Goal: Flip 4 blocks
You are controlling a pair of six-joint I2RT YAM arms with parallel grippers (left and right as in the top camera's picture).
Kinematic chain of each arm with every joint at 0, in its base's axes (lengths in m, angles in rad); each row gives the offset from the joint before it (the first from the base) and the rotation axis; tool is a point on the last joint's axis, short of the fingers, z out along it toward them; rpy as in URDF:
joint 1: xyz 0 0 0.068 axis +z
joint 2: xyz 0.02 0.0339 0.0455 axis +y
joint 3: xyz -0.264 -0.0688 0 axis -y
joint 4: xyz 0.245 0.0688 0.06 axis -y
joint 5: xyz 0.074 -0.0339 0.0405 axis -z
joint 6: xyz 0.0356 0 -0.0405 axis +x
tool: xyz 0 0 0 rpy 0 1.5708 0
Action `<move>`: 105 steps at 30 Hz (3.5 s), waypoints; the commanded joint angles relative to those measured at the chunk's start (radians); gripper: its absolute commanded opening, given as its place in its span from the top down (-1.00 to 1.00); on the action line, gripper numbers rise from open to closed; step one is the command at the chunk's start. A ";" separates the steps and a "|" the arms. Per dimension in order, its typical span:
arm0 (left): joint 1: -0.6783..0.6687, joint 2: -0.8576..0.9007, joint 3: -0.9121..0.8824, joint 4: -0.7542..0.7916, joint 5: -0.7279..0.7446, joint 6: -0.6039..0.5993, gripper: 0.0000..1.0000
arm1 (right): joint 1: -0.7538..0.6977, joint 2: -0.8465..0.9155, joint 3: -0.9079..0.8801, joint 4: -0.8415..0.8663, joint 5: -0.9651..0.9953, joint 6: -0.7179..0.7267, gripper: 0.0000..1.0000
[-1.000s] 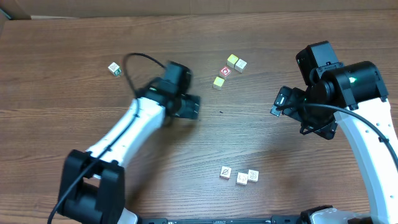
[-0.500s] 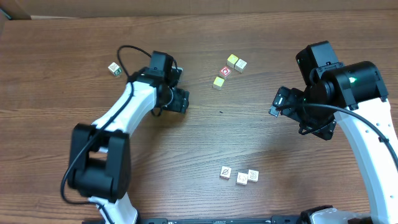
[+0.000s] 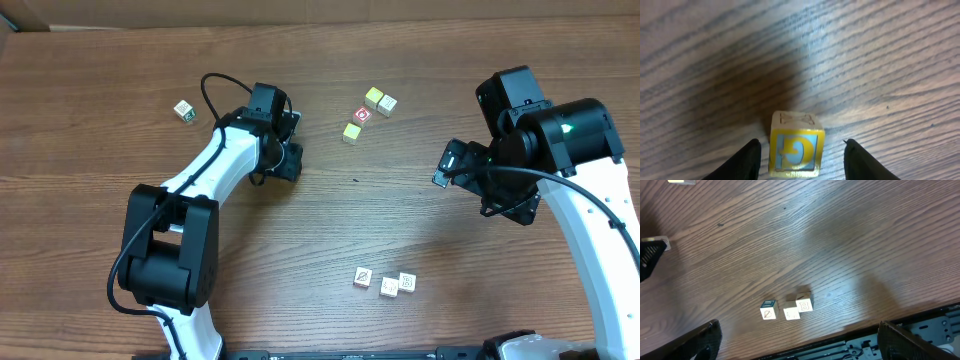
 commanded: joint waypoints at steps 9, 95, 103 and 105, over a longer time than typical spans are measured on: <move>-0.002 0.003 0.026 0.002 0.012 -0.004 0.25 | -0.003 -0.003 -0.003 0.001 -0.003 -0.005 -1.00; -0.617 -0.444 -0.504 0.049 -0.002 -0.529 0.92 | -0.003 -0.003 -0.003 -0.005 0.027 -0.016 -1.00; -0.617 -0.444 -0.542 0.110 -0.030 -0.536 0.86 | -0.003 -0.003 -0.003 -0.006 0.027 -0.015 -1.00; -0.617 -0.444 -0.557 0.129 -0.022 -0.540 0.85 | -0.003 -0.003 -0.003 -0.006 0.027 -0.016 -1.00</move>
